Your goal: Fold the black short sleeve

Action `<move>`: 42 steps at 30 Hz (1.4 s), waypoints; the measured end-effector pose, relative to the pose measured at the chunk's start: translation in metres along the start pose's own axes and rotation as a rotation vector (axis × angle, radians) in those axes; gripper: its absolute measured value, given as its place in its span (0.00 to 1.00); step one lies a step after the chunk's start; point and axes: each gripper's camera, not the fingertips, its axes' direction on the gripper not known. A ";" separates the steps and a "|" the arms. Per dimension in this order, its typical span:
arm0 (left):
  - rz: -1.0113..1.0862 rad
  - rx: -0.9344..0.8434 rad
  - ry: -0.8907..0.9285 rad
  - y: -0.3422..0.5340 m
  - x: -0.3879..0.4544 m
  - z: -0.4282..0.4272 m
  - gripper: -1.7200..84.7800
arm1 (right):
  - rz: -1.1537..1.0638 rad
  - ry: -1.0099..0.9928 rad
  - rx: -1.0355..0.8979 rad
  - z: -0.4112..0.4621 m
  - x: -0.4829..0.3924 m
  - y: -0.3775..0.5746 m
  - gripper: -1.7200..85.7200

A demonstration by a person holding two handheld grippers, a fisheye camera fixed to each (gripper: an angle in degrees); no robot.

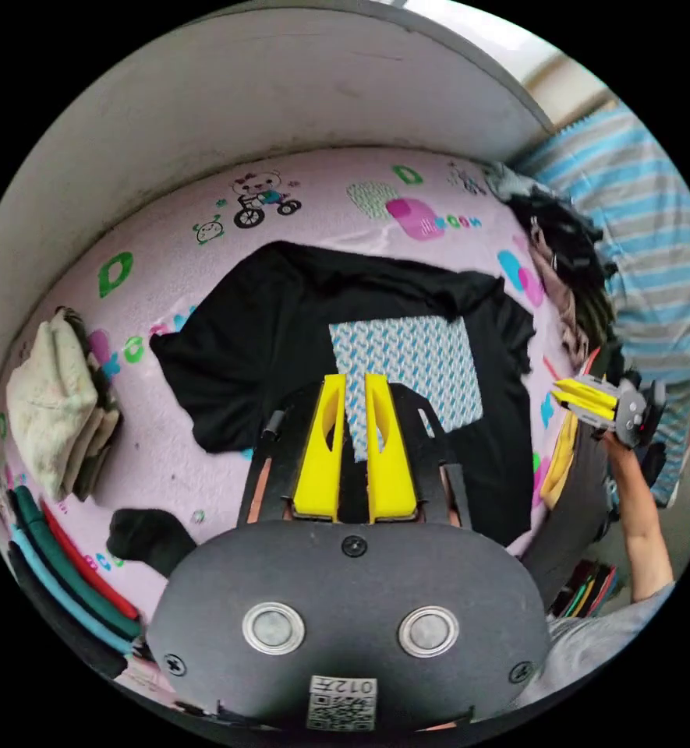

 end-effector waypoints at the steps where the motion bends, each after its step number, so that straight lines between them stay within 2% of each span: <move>1: -0.040 0.027 0.050 -0.017 -0.015 0.001 0.07 | -0.012 0.018 0.015 0.003 0.004 -0.009 0.08; 8: -0.278 0.071 0.274 -0.090 -0.102 0.027 0.12 | -0.115 0.029 0.043 0.061 0.049 -0.097 0.12; 10: -0.293 0.071 0.290 -0.102 -0.114 0.029 0.12 | -0.157 0.028 0.048 0.071 0.049 -0.110 0.12; 13: -0.272 0.035 0.229 -0.119 -0.121 0.027 0.11 | -0.236 0.028 0.017 0.087 0.042 -0.128 0.12; 17: -0.241 0.027 0.125 -0.131 -0.128 0.010 0.06 | -0.284 0.043 0.006 0.087 0.038 -0.142 0.02; 25: -0.237 0.039 0.305 -0.153 -0.167 -0.032 0.03 | -0.230 -0.104 0.044 0.058 0.076 -0.165 0.02; 29: -0.200 0.026 0.293 -0.157 -0.177 -0.041 0.03 | -0.325 -0.106 0.025 0.055 0.070 -0.165 0.11; 31: -0.204 0.037 0.300 -0.157 -0.182 -0.046 0.02 | -0.363 -0.107 -0.004 0.059 0.066 -0.165 0.11; 36: -0.237 0.073 0.363 -0.156 -0.199 -0.056 0.02 | -0.382 -0.071 -0.016 0.056 0.067 -0.176 0.02; 42: -0.241 0.095 0.414 -0.162 -0.213 -0.066 0.02 | -0.411 -0.165 0.016 0.032 0.087 -0.198 0.03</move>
